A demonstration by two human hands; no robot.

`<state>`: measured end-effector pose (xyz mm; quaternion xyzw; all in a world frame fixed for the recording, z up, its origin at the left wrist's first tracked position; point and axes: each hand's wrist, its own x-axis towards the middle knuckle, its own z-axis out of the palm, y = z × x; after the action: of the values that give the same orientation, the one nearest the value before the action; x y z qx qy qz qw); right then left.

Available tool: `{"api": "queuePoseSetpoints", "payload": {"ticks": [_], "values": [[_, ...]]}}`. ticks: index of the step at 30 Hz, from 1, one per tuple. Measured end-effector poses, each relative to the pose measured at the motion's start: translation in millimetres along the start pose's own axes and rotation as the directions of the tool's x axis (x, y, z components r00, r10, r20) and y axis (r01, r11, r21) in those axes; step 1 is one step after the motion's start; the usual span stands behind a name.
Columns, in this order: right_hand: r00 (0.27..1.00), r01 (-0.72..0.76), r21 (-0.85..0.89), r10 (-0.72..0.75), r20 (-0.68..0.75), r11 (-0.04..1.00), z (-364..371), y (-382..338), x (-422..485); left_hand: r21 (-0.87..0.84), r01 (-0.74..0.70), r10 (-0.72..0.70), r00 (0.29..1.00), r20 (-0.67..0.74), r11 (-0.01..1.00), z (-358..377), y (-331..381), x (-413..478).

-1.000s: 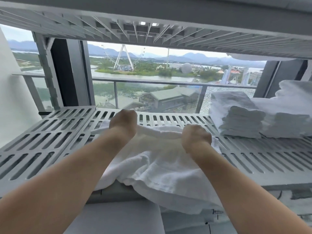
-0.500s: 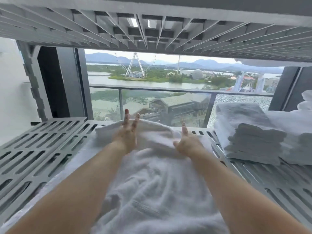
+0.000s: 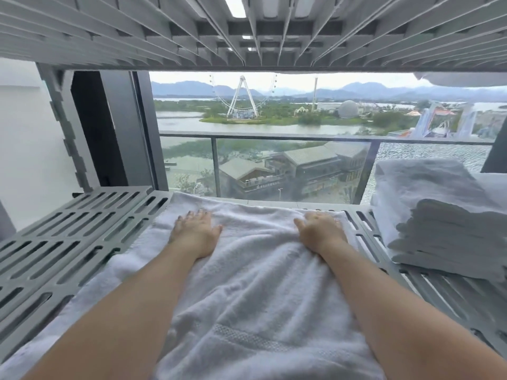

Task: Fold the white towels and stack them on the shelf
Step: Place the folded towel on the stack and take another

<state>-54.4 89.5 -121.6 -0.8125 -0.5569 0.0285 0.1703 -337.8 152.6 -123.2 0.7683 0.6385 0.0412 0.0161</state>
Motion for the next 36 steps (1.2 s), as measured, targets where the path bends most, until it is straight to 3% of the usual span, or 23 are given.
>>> {"api": "queuePoseSetpoints", "payload": {"ticks": [2,5,10,18,22,25,27,30,33,36], "values": [[0.994,0.048,-0.020,-0.050,-0.102,0.999,-3,-6,-10,0.024,0.096,-0.097,0.994,0.048,0.995,-5,2,-7],[0.978,0.109,-0.050,-0.116,-0.171,0.993,-10,-23,-31,0.036,0.129,-0.132,0.986,0.103,0.991,-16,1,-19],[0.974,0.156,-0.015,-0.157,-0.163,0.988,-16,-56,-76,-0.014,-0.033,0.035,0.994,0.108,0.999,-26,-13,-52],[0.938,0.151,-0.104,-0.175,-0.298,0.983,-9,-85,-165,-0.122,-0.159,0.176,0.975,0.138,0.980,-28,-34,-104],[0.990,0.099,-0.038,-0.102,-0.094,0.994,-16,-90,-194,-0.255,-0.308,0.353,0.923,0.154,0.917,-33,-42,-128],[0.996,0.046,-0.005,-0.045,0.080,0.999,-20,-96,-213,-0.179,-0.368,0.394,0.909,0.138,0.912,-38,-45,-147],[0.994,-0.008,0.015,0.006,0.109,1.000,-15,-102,-227,-0.125,-0.349,0.364,0.922,0.134,0.929,-39,-42,-158],[0.997,-0.049,-0.039,0.051,0.052,0.998,-3,-108,-250,-0.237,-0.290,0.320,0.942,0.097,0.927,-41,-38,-174],[0.996,0.016,-0.040,-0.013,0.087,0.999,3,-101,-272,-0.335,-0.355,0.348,0.934,-0.081,0.873,-43,-34,-196],[0.977,0.103,-0.071,-0.087,0.193,0.992,-3,-80,-276,-0.334,-0.548,0.455,0.832,-0.318,0.767,-40,-24,-222]]}}
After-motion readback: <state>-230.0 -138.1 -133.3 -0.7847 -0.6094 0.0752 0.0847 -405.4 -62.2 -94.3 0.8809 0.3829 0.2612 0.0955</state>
